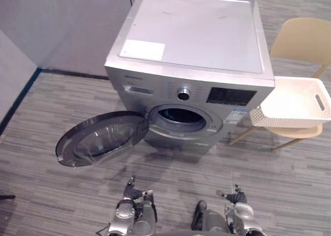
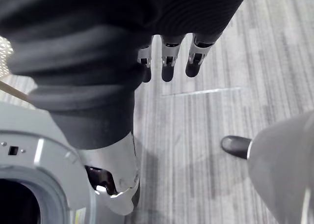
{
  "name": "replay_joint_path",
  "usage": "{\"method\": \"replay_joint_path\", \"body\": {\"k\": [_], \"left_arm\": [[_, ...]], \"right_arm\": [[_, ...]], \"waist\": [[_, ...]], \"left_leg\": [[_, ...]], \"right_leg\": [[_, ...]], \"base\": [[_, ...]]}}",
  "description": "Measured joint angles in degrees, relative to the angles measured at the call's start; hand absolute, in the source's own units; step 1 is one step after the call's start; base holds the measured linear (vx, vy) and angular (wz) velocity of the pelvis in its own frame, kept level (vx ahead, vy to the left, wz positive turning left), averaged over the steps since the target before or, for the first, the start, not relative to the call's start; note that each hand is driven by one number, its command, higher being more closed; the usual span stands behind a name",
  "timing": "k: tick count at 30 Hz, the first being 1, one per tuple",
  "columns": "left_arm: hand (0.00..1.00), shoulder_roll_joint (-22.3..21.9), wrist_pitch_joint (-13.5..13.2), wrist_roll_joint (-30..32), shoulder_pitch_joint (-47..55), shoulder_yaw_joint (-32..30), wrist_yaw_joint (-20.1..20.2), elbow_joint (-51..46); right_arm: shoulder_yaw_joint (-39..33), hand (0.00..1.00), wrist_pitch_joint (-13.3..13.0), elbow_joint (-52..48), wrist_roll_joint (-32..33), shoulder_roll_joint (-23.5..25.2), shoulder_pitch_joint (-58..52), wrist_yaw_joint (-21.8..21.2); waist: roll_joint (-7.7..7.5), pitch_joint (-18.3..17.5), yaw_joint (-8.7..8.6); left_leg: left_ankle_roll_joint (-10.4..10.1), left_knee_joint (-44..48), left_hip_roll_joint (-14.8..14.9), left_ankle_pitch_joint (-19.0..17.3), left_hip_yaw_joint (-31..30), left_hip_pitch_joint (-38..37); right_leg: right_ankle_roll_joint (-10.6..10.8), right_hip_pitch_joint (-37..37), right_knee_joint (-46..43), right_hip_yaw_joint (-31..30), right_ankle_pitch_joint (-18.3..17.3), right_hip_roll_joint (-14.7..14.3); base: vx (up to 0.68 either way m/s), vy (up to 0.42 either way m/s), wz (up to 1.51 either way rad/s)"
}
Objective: Pick up the laundry basket with both hands and put the clothes into the washing machine.
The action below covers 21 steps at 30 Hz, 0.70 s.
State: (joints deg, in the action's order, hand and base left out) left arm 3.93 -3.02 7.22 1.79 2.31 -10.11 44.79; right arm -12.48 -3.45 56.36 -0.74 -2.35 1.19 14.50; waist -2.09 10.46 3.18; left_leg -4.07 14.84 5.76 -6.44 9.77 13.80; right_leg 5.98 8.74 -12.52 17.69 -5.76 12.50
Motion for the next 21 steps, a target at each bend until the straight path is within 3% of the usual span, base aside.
{"method": "replay_joint_path", "body": {"k": [1, 4, 7, 12, 17, 21], "left_arm": [[0.00, 0.64, 0.08, -0.01, -0.16, 0.11, -0.04, -1.32], [0.00, 1.77, 0.06, -0.02, -0.44, 0.31, -0.49, -9.06], [0.00, 3.83, -0.92, -0.02, -2.32, 0.47, -1.97, -21.55], [0.00, 7.76, -2.55, -0.12, -9.58, -1.96, -5.19, -28.40], [0.00, 12.63, -2.90, -0.12, -16.64, -8.18, -10.51, -28.17], [0.00, 20.26, -1.90, -0.10, -22.58, -12.21, -13.90, -18.46]], "right_arm": [[-0.01, 0.00, 0.04, 0.88, 0.02, -0.31, 0.21, -0.01], [-0.01, 0.00, 0.06, 1.19, 0.03, -0.28, 0.16, -0.01], [-0.04, 0.00, -0.01, 1.20, 0.01, -0.38, 0.28, -0.05], [-0.03, 0.00, -0.07, 1.01, -0.62, -0.53, 0.31, -0.24], [0.04, 0.00, -0.19, 0.52, -2.15, -2.27, 0.19, -0.80], [0.10, 0.00, -0.29, -0.07, -2.14, -3.20, 0.22, -0.87]], "waist": [[-0.02, -0.05, -1.11], [-0.03, -0.10, -2.14], [0.00, -0.26, -2.27], [0.12, -1.07, -2.45], [0.32, -1.58, -2.48], [0.20, -1.51, -2.30]], "left_leg": [[0.72, -0.24, -1.61, -0.43, -0.05, -0.23], [0.97, -1.00, -3.60, -0.58, -0.10, -0.46], [3.36, -1.05, -4.46, -0.09, 0.27, -0.69], [4.35, -2.47, -4.41, 0.54, -0.30, -2.32], [3.54, -5.14, -2.87, 1.04, -0.18, -3.21], [2.40, -7.33, -0.63, 1.76, 1.01, -3.33]], "right_leg": [[0.77, -1.15, 2.01, -0.60, 0.84, 0.90], [0.52, -2.42, 4.71, -0.92, 2.30, 1.98], [0.82, -3.62, 7.37, -1.21, 3.89, 2.12], [0.13, -5.68, 10.16, -1.00, 5.08, 1.02], [-0.42, -5.36, 11.14, -1.23, 5.50, -0.78], [-1.48, -4.04, 12.54, -2.06, 8.03, -3.20]], "base": [[0.03, 0.221, 0.19], [0.07, 0.169, 0.12], [0.14, 0.075, -0.05], [0.14, -0.030, -0.06], [0.07, -0.091, -0.12], [0.02, -0.069, -0.21]]}}
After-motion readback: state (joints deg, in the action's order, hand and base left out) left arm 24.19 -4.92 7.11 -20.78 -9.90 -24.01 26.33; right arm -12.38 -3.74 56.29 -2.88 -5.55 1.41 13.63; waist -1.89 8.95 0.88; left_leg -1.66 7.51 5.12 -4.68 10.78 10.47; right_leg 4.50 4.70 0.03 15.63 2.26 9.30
